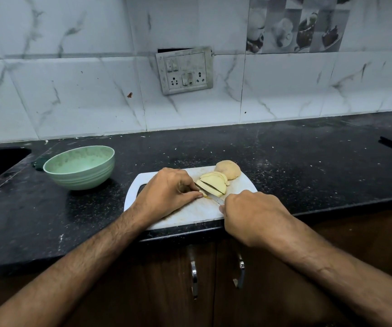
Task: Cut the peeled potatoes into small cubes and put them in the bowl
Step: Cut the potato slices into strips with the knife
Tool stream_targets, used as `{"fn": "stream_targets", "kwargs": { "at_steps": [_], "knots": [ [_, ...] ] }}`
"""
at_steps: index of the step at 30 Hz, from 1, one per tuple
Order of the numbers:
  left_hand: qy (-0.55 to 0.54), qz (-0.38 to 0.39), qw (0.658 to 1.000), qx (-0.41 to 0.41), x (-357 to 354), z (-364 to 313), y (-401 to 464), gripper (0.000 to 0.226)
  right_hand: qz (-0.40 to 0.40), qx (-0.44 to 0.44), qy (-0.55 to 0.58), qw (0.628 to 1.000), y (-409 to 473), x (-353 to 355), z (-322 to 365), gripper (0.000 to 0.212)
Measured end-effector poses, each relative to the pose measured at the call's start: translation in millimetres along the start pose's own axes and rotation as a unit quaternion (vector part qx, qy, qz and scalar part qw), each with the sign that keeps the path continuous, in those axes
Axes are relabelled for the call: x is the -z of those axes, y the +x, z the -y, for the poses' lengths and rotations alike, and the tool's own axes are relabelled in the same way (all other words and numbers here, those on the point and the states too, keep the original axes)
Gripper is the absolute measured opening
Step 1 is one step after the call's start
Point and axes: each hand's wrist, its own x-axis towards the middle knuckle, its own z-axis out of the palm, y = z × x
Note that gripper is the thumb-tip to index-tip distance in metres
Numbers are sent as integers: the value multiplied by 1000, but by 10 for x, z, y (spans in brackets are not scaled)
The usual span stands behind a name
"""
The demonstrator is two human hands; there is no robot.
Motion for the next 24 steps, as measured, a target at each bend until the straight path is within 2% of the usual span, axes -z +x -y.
{"fn": "stream_targets", "kwargs": {
  "at_steps": [7,14,20,24],
  "knots": [
    [-1,3,1000,-6,-6,-1,16,19,-24,9,-45,999,-73,-74,121,28],
    [6,10,1000,-14,-3,-15,19,28,40,-22,9,999,68,60,31,24],
    [34,17,999,-23,9,-49,18,17,61,-20,19,998,110,93,4,26],
    [46,19,998,-27,17,-70,8,18,79,-16,15,997,204,174,9,29]
  ]
}}
